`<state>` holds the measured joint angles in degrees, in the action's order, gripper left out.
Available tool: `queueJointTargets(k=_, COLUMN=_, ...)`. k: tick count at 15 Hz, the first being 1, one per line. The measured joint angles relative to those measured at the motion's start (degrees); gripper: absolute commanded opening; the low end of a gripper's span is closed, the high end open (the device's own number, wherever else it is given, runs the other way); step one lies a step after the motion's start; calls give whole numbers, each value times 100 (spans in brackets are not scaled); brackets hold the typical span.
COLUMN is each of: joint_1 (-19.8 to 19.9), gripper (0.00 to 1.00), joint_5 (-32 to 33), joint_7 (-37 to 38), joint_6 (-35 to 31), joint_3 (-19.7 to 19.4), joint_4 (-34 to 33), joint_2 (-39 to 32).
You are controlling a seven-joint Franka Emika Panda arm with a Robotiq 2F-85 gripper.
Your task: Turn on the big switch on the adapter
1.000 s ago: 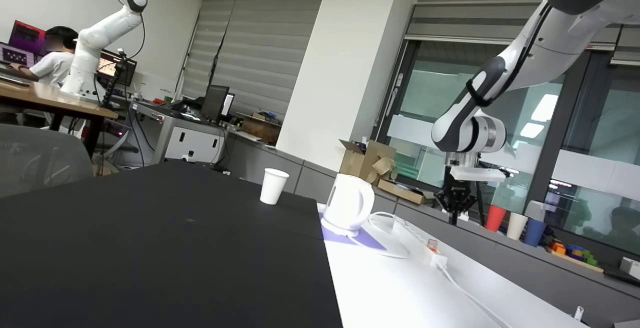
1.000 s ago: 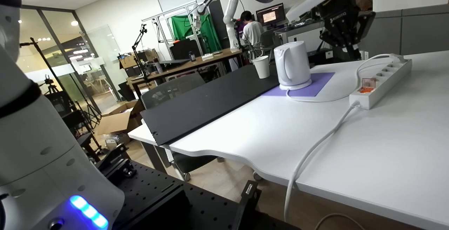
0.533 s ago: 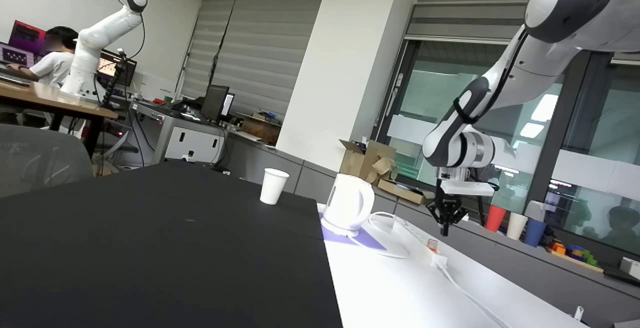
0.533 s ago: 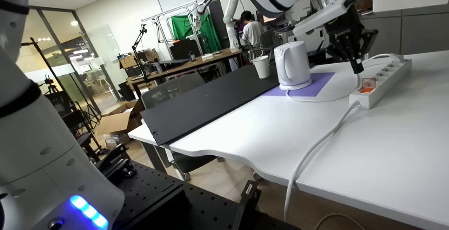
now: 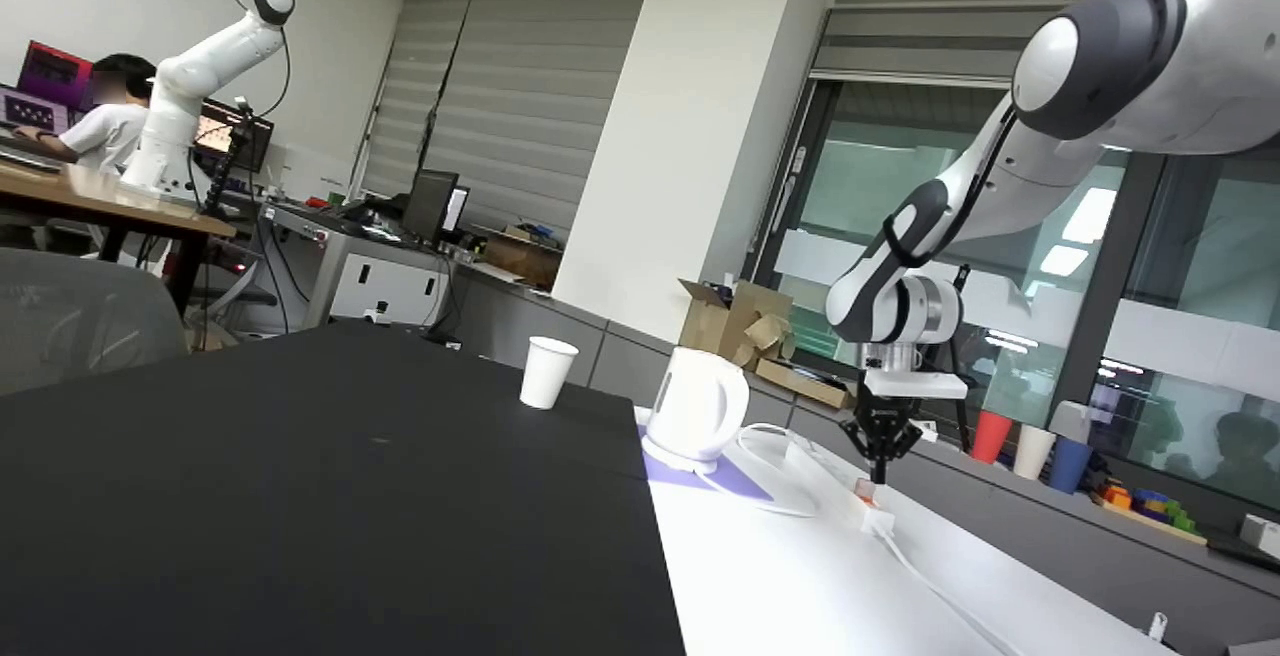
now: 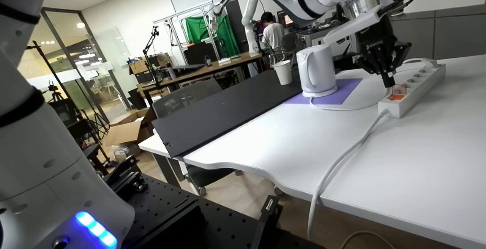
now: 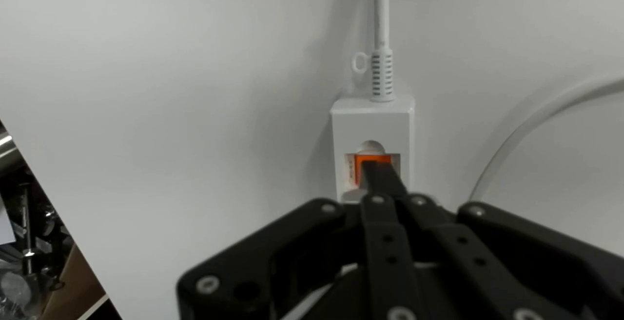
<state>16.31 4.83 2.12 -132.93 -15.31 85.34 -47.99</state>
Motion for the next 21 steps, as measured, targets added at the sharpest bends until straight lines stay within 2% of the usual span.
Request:
queueJointTargets(k=4, joint_1=36, gripper=0, joint_5=-17, joint_7=-2, joint_6=340, joint_3=-1, joint_4=-357, joint_2=-227)
queueJointTargets(k=9, joint_1=138, gripper=0, joint_5=-14, joint_7=-59, joint_6=365, joint_3=-3, joint_4=-601, joint_2=-446)
queueJointTargets(k=21, joint_1=203, gripper=0, joint_5=-15, joint_7=-289, joint_6=320, joint_3=66, joint_4=-670, joint_2=-625)
